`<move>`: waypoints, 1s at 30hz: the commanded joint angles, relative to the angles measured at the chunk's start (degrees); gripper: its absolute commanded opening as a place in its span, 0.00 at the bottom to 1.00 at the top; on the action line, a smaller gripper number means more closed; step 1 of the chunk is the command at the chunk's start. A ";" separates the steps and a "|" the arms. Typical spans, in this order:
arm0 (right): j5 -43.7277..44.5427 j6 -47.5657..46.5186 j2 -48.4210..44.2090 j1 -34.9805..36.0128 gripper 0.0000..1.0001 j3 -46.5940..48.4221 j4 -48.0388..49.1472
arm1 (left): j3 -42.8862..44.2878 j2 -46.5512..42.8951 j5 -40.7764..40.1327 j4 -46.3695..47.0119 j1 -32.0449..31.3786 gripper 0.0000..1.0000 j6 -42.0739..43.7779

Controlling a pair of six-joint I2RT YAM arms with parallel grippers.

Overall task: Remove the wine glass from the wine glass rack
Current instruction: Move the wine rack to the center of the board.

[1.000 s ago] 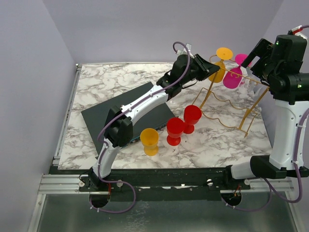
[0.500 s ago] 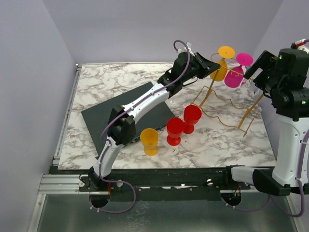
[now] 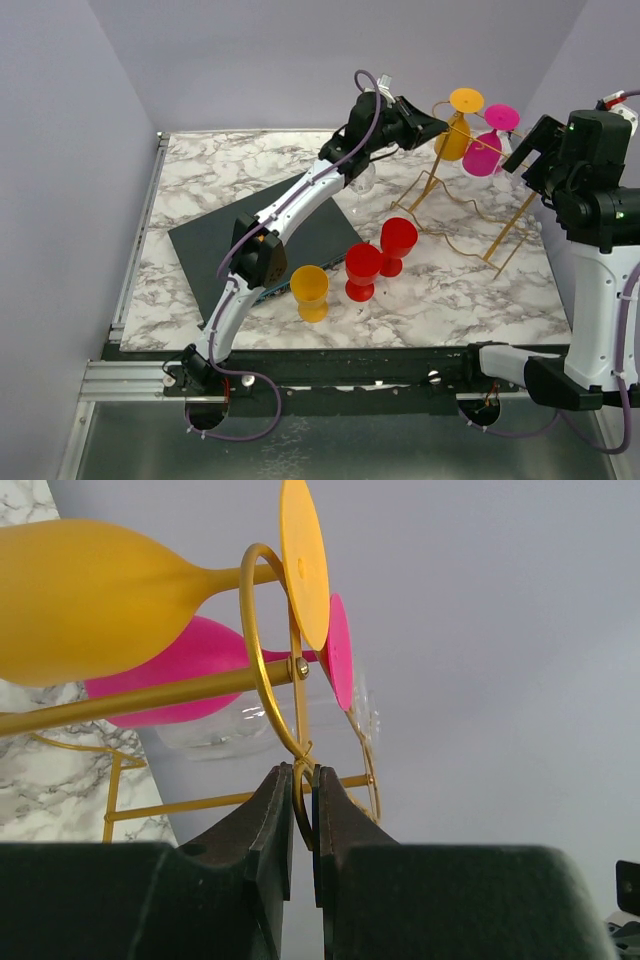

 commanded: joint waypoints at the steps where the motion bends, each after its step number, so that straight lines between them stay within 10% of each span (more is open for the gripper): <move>1: 2.69 -1.21 0.43 -0.43 0.93 0.25 2.66 | 5.19 1.92 2.49 1.01 3.36 0.00 -0.04; 11: 9.38 -1.80 4.77 -1.31 0.87 0.69 0.26 | 10.75 5.14 4.14 1.14 6.06 0.00 -1.66; 30: -13.56 -1.48 7.41 -21.45 0.78 -7.55 10.93 | 13.15 8.35 5.64 4.29 8.62 0.00 -3.00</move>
